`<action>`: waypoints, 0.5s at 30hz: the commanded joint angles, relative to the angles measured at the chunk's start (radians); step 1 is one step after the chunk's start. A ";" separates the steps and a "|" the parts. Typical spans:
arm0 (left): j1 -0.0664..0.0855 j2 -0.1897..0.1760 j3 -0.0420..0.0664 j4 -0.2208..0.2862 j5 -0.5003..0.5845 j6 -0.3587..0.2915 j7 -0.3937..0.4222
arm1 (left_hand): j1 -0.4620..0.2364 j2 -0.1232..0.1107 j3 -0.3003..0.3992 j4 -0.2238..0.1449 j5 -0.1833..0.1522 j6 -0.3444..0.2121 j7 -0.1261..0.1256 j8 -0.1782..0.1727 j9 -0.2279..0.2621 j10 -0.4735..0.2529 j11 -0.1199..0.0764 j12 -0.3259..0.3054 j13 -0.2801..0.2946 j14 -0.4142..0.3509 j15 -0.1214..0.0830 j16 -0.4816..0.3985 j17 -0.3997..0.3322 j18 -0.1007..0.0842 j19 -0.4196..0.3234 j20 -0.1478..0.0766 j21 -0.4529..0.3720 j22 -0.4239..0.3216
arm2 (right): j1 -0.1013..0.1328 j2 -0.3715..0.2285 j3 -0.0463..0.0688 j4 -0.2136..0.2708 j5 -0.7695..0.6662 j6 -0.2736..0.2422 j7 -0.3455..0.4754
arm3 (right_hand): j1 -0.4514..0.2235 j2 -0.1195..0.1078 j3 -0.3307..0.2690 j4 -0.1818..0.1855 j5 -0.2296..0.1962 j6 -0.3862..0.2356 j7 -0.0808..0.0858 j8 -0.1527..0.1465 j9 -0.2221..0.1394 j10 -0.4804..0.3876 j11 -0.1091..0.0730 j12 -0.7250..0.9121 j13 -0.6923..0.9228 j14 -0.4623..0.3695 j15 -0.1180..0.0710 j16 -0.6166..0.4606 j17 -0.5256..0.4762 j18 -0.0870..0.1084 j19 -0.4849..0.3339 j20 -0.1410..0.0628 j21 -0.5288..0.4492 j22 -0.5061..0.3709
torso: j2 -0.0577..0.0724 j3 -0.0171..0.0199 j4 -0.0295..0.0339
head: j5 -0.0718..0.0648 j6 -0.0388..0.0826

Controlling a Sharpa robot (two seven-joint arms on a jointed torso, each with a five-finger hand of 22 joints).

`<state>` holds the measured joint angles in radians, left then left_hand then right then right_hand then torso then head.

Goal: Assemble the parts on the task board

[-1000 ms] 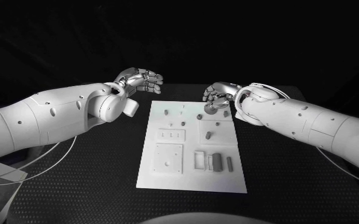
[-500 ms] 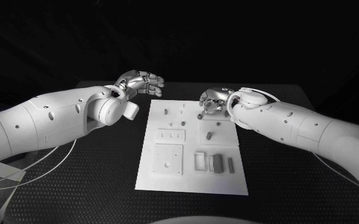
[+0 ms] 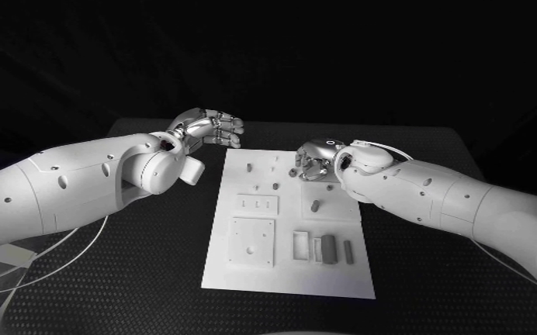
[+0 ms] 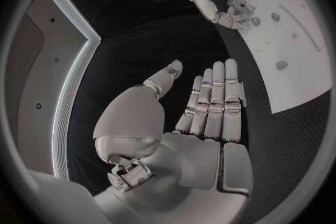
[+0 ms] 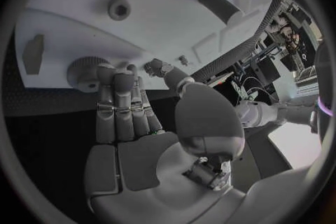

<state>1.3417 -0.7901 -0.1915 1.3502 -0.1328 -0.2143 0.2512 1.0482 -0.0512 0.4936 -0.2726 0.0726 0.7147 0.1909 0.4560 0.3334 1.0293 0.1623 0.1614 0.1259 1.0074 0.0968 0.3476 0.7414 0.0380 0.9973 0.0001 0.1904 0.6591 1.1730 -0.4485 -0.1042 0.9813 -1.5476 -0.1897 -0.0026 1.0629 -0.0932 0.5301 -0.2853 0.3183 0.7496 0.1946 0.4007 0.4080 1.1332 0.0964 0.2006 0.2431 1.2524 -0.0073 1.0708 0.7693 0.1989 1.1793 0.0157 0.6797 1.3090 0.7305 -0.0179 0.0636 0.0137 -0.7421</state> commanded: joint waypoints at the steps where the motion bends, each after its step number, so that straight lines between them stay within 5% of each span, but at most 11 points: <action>1: 0.006 -0.001 0.002 0.001 -0.007 0.000 0.007 | -0.009 -0.001 -0.002 -0.004 -0.005 0.006 0.021 -0.006 0.000 0.007 0.002 -0.006 0.000 -0.001 -0.002 -0.007 0.002 0.011 -0.002 -0.004 -0.007 0.002 | 0.000 -0.004 0.000 0.016 -0.038 -0.001 -0.022 | -0.007 -0.005 0.000 0.006 0.004 0.005 0.006 -0.003 0.002 0.005 0.000 0.004 0.004 -0.001 -0.009 0.008 -0.002 0.063 -0.001 -0.007 0.008 0.024 | 0.011 -0.0024 0.0031 | 0.000 0.000; 8: 0.010 -0.001 0.003 0.002 -0.008 0.003 0.007 | -0.010 -0.001 -0.002 -0.004 -0.005 0.006 0.021 -0.006 0.000 0.007 0.002 -0.007 0.000 -0.001 -0.002 -0.007 0.002 0.011 -0.002 -0.004 -0.007 0.002 | 0.000 -0.007 0.000 0.027 -0.044 0.003 -0.025 | -0.010 -0.007 0.003 0.006 0.004 0.014 0.003 -0.001 0.006 0.005 -0.002 0.004 0.014 0.002 -0.011 0.015 -0.004 0.063 0.001 -0.011 0.019 0.024 | 0.017 -0.0045 0.0013 | -0.004 0.002; 15: 0.010 0.001 0.002 -0.004 -0.008 0.003 0.005 | -0.011 -0.001 -0.002 -0.003 -0.005 0.006 0.021 -0.007 0.000 0.007 0.002 -0.008 0.000 -0.001 -0.002 -0.007 0.003 0.010 -0.001 -0.004 -0.007 0.002 | 0.000 -0.005 0.000 0.029 -0.050 -0.018 -0.032 | -0.011 -0.008 0.004 0.006 0.004 0.020 0.001 0.001 0.009 0.006 -0.003 0.004 0.020 0.003 -0.012 0.020 -0.006 0.063 0.001 -0.012 0.025 0.024 | 0.023 -0.0020 0.0025 | -0.006 0.010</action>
<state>1.3504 -0.7912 -0.1899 1.3454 -0.1360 -0.2152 0.2503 1.0483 -0.0512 0.4935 -0.2726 0.0726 0.7147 0.1908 0.4559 0.3334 1.0293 0.1623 0.1576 0.1259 1.0074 0.0967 0.3438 0.7434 0.0368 0.9973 0.0001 0.1867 0.6599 1.1777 -0.4553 -0.1014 1.0098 -1.5762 -0.2036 -0.0209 1.0571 -0.0990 0.5329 -0.2826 0.3183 0.7645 0.1960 0.4008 0.4150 1.1332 0.0963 0.2119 0.2669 1.2559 -0.0148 1.0872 0.7648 0.1983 1.1830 0.0086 0.7030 1.3089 0.7495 -0.0211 0.0656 0.0086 -0.7354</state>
